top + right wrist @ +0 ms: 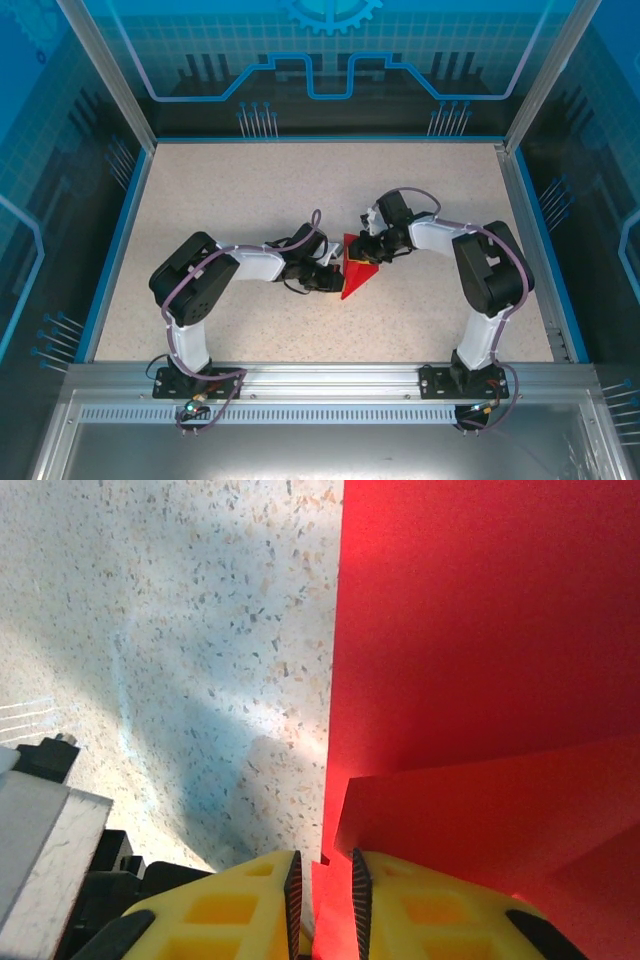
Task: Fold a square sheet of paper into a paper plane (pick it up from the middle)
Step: Fourth fold the wing at the center of the table.
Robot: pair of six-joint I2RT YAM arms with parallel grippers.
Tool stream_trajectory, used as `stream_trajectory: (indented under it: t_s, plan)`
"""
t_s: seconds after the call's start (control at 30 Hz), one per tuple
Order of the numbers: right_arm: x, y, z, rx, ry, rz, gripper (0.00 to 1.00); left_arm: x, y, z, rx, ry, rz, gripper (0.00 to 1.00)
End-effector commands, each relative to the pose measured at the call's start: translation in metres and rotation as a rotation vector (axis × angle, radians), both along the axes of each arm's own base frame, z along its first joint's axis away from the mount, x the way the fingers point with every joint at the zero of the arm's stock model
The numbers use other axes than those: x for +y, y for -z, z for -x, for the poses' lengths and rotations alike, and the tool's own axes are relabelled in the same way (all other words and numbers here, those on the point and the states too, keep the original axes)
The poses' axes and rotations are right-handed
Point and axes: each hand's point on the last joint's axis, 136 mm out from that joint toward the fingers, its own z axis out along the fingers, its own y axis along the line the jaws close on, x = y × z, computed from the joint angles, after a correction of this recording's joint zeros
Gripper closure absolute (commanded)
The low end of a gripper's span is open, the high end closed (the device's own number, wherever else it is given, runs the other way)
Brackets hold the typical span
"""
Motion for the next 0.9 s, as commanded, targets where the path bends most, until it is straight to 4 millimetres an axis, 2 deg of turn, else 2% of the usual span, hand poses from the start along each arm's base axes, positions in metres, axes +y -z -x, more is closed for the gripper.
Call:
stream_trajectory:
  t_s: [0.0,0.4,0.87]
  plan:
    - [-0.003,0.004,-0.005,0.008,-0.008,0.015,0.77,0.011,0.024,0.023,0.025,0.043,-0.082,0.99]
    - [0.002,-0.007,-0.028,-0.038,-0.02,0.019,0.75,0.016,0.024,0.024,-0.003,0.048,-0.118,1.0]
    - [0.0,0.016,-0.049,-0.016,-0.056,0.111,0.76,0.021,0.019,0.023,-0.027,0.042,-0.142,1.0]
